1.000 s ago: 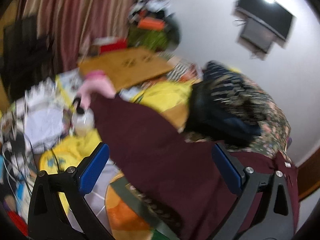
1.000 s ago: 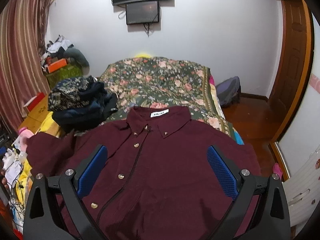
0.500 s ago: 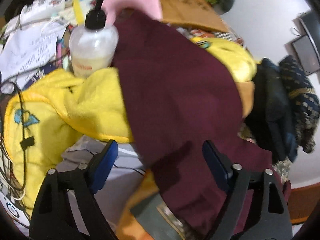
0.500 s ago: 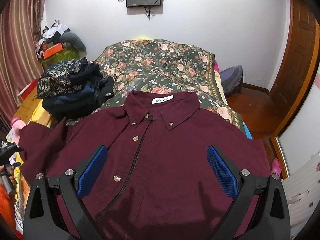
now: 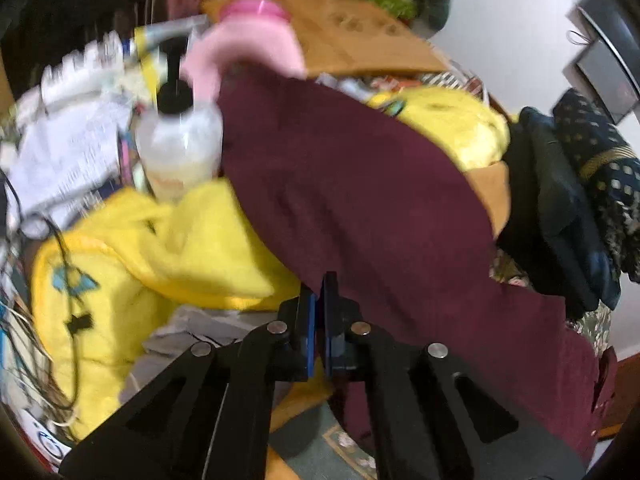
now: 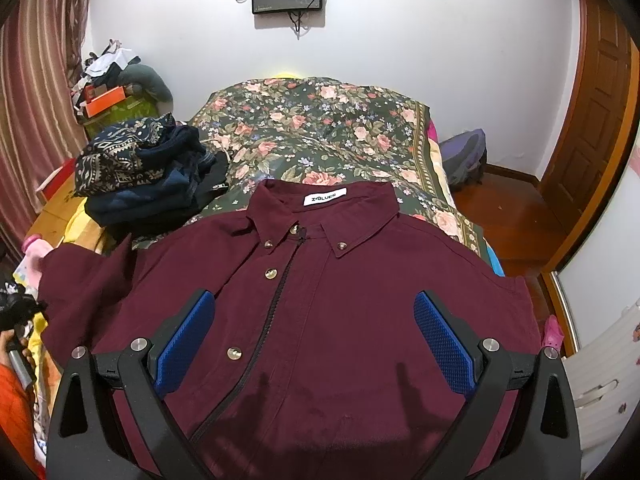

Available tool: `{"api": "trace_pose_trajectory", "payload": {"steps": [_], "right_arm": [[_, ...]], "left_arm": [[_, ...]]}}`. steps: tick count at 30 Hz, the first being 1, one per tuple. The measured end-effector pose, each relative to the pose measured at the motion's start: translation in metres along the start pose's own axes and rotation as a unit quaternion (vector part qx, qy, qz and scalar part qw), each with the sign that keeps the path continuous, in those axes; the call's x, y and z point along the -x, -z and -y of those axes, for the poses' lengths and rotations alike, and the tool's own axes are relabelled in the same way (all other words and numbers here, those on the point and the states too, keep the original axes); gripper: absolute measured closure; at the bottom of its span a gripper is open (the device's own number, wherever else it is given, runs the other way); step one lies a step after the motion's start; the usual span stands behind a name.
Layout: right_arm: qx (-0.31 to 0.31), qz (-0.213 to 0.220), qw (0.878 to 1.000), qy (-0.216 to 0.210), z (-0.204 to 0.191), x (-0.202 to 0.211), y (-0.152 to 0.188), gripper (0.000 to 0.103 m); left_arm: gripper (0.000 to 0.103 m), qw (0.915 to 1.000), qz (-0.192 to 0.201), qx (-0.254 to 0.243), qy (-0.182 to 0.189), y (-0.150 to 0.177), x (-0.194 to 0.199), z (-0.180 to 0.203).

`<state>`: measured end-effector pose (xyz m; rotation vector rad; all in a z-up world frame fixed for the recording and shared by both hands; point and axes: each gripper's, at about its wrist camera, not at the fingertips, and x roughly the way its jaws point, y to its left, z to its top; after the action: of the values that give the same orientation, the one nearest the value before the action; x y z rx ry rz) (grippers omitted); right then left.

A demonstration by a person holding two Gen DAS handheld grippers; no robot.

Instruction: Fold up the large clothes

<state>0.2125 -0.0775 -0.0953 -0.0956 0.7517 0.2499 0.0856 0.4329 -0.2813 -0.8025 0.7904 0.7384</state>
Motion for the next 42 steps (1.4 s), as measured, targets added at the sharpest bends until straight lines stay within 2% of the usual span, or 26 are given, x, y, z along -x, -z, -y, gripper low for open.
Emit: {"api": "trace_pose_trajectory", "payload": {"steps": [2, 4, 9, 11, 13, 14, 19, 24, 26, 29, 32, 36, 39, 42], "right_arm": [[0.000, 0.003, 1.000, 0.000, 0.001, 0.002, 0.000, 0.004], [0.000, 0.006, 1.000, -0.001, 0.002, 0.005, 0.001, 0.004], [-0.008, 0.017, 1.000, -0.001, 0.009, 0.012, 0.002, 0.004], [-0.011, 0.022, 1.000, 0.001, 0.011, 0.015, 0.004, 0.004], [-0.011, 0.027, 1.000, 0.003, 0.015, 0.018, 0.006, 0.004], [-0.012, 0.029, 1.000, 0.004, 0.016, 0.019, 0.007, 0.004], [-0.018, 0.036, 0.999, 0.000, 0.028, 0.022, 0.011, 0.004], [-0.025, 0.043, 0.999, -0.004, 0.041, 0.027, 0.018, 0.004], [-0.025, 0.046, 0.999, -0.002, 0.045, 0.029, 0.021, 0.004], [-0.027, 0.045, 0.999, -0.002, 0.053, 0.031, 0.027, 0.004], [-0.028, 0.037, 0.999, -0.002, 0.059, 0.031, 0.031, 0.004], [-0.024, 0.029, 0.999, 0.006, 0.062, 0.030, 0.038, 0.004], [-0.021, 0.028, 0.999, 0.010, 0.063, 0.030, 0.041, 0.004], [-0.021, 0.028, 0.999, 0.004, 0.065, 0.031, 0.041, 0.004]], "left_arm": [[0.102, 0.9995, 0.024, -0.017, 0.009, -0.003, 0.018, 0.010], [0.102, 0.9975, 0.049, -0.037, 0.036, -0.006, 0.045, 0.027], [0.102, 0.9860, 0.099, -0.088, 0.101, -0.008, 0.106, 0.079], [0.102, 0.9776, 0.124, -0.116, 0.124, -0.004, 0.134, 0.102], [0.102, 0.9653, 0.145, -0.146, 0.160, 0.005, 0.165, 0.129], [0.102, 0.9611, 0.150, -0.155, 0.172, 0.007, 0.174, 0.139], [0.102, 0.9290, 0.162, -0.221, 0.248, 0.037, 0.224, 0.199], [0.102, 0.8961, 0.125, -0.292, 0.310, 0.087, 0.238, 0.268], [0.102, 0.8873, 0.107, -0.314, 0.320, 0.107, 0.234, 0.287], [0.102, 0.8715, 0.042, -0.349, 0.342, 0.146, 0.216, 0.320], [0.102, 0.8560, -0.012, -0.393, 0.335, 0.185, 0.199, 0.344], [0.102, 0.8246, -0.077, -0.465, 0.313, 0.245, 0.179, 0.360], [0.102, 0.8134, -0.109, -0.488, 0.297, 0.276, 0.166, 0.356], [0.101, 0.8058, -0.150, -0.500, 0.281, 0.296, 0.148, 0.349]]}}
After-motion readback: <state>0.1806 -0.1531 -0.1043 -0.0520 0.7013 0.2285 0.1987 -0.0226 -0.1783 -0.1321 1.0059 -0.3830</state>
